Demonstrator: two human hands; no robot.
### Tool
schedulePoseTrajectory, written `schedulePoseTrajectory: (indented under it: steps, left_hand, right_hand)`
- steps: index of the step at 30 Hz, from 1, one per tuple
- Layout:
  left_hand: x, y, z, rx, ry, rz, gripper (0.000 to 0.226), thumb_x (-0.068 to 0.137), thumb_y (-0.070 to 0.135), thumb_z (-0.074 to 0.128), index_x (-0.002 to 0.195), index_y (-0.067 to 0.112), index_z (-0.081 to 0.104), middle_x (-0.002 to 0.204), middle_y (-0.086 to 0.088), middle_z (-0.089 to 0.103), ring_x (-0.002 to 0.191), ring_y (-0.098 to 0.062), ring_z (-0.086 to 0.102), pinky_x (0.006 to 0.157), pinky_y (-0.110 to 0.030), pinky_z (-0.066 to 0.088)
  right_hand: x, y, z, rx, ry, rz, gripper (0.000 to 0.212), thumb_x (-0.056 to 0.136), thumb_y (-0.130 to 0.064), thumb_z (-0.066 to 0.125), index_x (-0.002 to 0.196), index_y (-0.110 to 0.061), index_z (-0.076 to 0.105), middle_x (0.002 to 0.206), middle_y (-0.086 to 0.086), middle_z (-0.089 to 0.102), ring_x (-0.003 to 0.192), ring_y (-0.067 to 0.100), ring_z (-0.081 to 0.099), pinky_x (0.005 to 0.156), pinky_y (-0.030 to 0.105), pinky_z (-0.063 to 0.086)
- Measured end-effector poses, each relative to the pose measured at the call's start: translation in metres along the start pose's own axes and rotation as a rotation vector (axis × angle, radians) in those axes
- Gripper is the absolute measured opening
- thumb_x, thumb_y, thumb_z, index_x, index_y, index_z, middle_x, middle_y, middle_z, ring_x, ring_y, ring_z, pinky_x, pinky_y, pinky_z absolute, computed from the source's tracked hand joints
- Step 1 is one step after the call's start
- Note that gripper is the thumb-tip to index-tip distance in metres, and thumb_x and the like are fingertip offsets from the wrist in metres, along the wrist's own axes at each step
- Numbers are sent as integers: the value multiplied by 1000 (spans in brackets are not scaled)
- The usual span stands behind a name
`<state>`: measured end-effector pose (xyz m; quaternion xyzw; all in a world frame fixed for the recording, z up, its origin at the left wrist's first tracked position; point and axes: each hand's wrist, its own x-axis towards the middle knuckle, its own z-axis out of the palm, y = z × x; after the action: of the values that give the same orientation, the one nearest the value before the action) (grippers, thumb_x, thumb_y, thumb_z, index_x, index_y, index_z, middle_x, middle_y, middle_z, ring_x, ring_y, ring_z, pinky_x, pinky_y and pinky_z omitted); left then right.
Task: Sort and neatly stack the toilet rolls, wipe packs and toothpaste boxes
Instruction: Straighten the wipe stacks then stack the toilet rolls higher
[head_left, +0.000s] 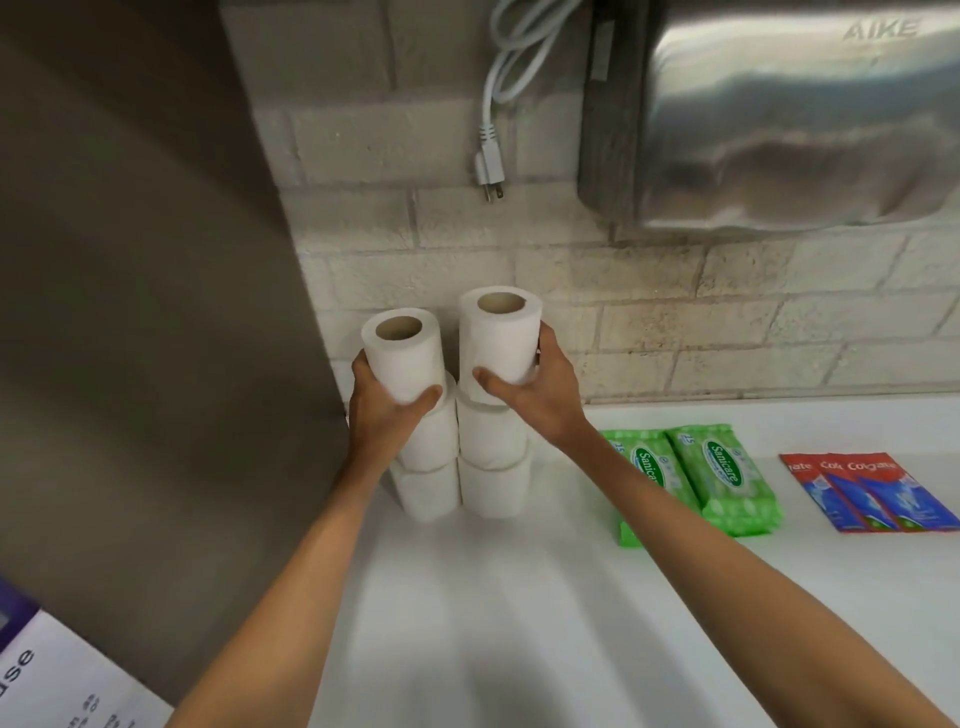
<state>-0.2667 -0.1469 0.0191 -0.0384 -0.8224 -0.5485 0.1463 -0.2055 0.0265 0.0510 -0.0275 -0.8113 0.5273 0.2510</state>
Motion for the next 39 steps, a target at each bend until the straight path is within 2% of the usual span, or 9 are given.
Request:
schedulePoseTrajectory:
  steps: [7, 12, 20, 22, 26, 29, 33, 36, 39]
  left_hand:
    - [2, -10, 0, -24, -19, 32, 97, 61, 25, 86, 137, 18, 26, 140, -2, 44, 127, -23, 46, 100, -37, 42]
    - [1, -14, 0, -31, -24, 54, 95, 62, 22, 85, 137, 17, 26, 140, -2, 43, 127, -22, 45, 99, -31, 40]
    - [0, -15, 1, -57, -68, 75, 93, 64, 20, 84, 138, 18, 28, 138, 2, 44, 126, -19, 45, 102, -34, 41]
    - [-1, -16, 0, -74, -91, 76, 94, 62, 23, 85, 137, 20, 29, 133, 8, 45, 124, -16, 46, 103, -37, 43]
    - [-2, -17, -4, -95, -117, 60, 101, 50, 48, 78, 136, 24, 30, 128, 12, 46, 122, -14, 48, 102, -41, 45]
    - [0, -18, -3, -91, -114, 67, 101, 50, 51, 76, 136, 25, 30, 130, 10, 48, 122, -15, 49, 102, -44, 46]
    - [-6, -25, -4, -135, -102, 93, 99, 58, 51, 79, 139, 27, 27, 139, 8, 45, 127, -12, 47, 105, -44, 44]
    - [-32, -37, -5, -215, -19, -27, 91, 76, 63, 55, 148, 26, 14, 153, -1, 30, 139, -18, 34, 114, -43, 33]
    - [-52, -53, 2, -213, 59, -138, 62, 96, 49, 35, 149, 19, 21, 154, -4, 27, 141, -22, 29, 109, -27, 26]
  right_hand:
    - [19, 18, 18, -54, -28, 58, 84, 67, -37, 80, 135, -19, 36, 131, -1, 53, 118, 19, 51, 96, 33, 46]
    - [17, 25, 24, -40, -33, 59, 85, 68, -36, 80, 138, -19, 33, 134, 0, 51, 120, 19, 50, 94, 30, 44]
    - [16, 30, 20, 20, -99, 45, 87, 73, -30, 78, 142, -19, 27, 138, 0, 48, 122, 18, 49, 93, 27, 43]
    - [14, 32, 20, 42, -99, 51, 88, 73, -30, 77, 143, -20, 26, 139, 0, 47, 122, 16, 48, 94, 26, 43]
    - [7, 37, 23, 71, -102, 69, 86, 74, -31, 77, 143, -20, 27, 140, 0, 47, 123, 17, 48, 94, 26, 42]
    - [7, 37, 24, 69, -108, 65, 84, 76, -30, 75, 143, -19, 27, 140, 1, 47, 122, 16, 48, 93, 25, 42]
    - [-3, 44, 26, 142, -72, 125, 88, 78, -38, 71, 147, -22, 19, 146, -1, 39, 128, 12, 42, 103, 31, 40]
    - [-27, 65, 30, 260, 48, 250, 74, 88, -40, 58, 148, -24, 18, 151, 3, 32, 137, 16, 33, 112, 33, 31]
    - [-55, 92, 37, 322, 67, 385, 62, 94, -40, 46, 148, -25, 19, 151, 5, 31, 138, 18, 33, 111, 31, 29]
